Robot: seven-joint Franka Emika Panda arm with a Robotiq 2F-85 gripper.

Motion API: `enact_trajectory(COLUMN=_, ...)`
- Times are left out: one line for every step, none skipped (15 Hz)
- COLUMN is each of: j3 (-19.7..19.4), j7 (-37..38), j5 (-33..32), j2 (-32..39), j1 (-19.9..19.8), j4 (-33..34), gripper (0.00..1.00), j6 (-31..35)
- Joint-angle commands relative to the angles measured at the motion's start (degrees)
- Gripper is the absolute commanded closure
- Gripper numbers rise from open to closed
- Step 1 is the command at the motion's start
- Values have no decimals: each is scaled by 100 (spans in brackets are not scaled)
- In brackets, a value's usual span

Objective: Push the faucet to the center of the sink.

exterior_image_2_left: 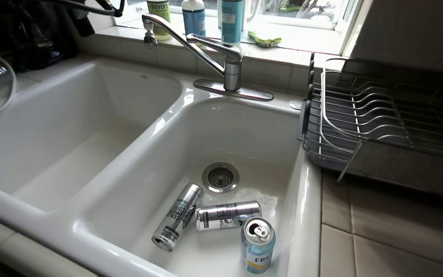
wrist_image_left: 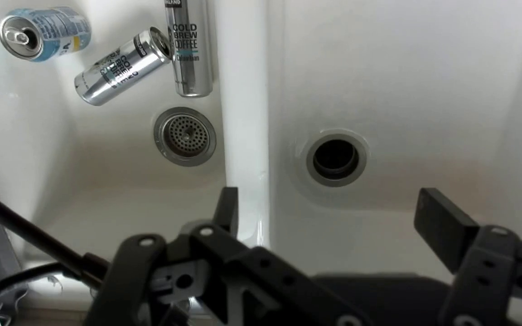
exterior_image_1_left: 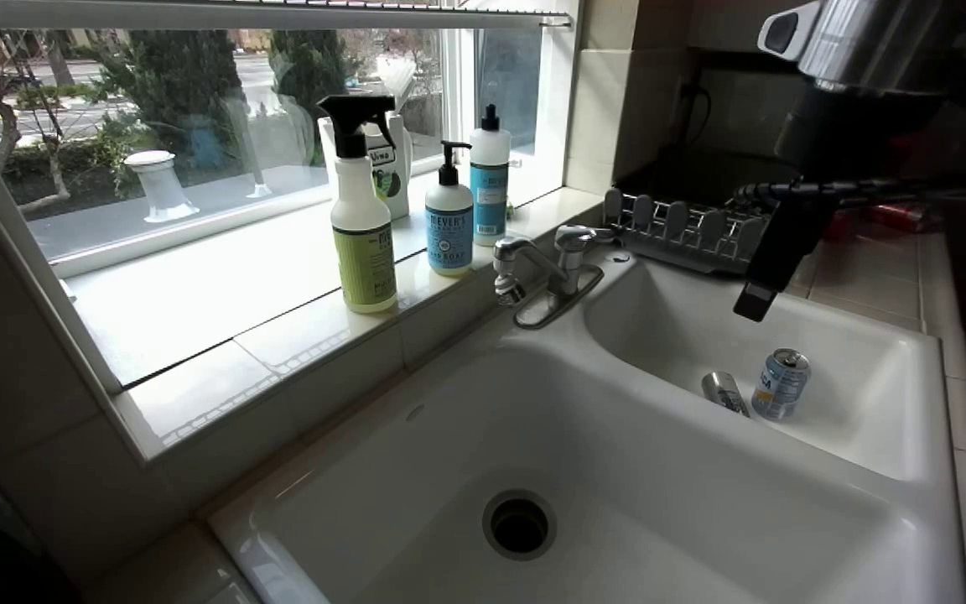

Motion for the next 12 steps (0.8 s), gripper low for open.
enact_trajectory(j3=58, j7=625, j5=68, j2=1095, j1=-78, j4=1318, gripper=0, j6=-234)
enact_trajectory(j3=53, j7=766, j5=92, j2=1328, j1=-76, j4=1628, gripper=0, j6=-261)
enact_trajectory(j3=68, j7=1001, j5=103, j2=1607, j1=-92, j4=1983, gripper=0, j6=-281)
enact_trajectory(j3=75, j7=1196, j5=78, j2=1823, j1=-92, j4=2250, gripper=0, j6=-290)
enact_trajectory(j3=73, j7=1457, j5=70, j2=2085, j1=-100, j4=2568, gripper=0, j6=-307)
enact_trajectory(j3=68, j7=1733, j5=37, j2=2307, j1=-104, j4=2810, gripper=0, j6=-278)
enact_trajectory(j3=63, j7=2082, j5=-10, j2=2560, j1=-111, j4=3069, gripper=0, j6=-272)
enact_trajectory(j3=45, j7=2324, j5=21, j2=2767, j1=-72, j4=3297, gripper=0, j6=-287)
enact_trajectory(j3=32, j7=2587, j5=-10, j2=2999, j1=-38, j4=3514, gripper=0, j6=-287)
enact_trajectory(j3=13, j7=2705, j5=-48, j2=3188, j1=18, j4=3673, gripper=0, j6=-253)
enact_trajectory(j3=-102, j7=2269, j5=-5, j2=2679, j1=57, j4=3119, gripper=0, j6=-45)
enact_trajectory(j3=-119, j7=2391, j5=-5, j2=2882, j1=85, j4=3299, gripper=0, j6=-47)
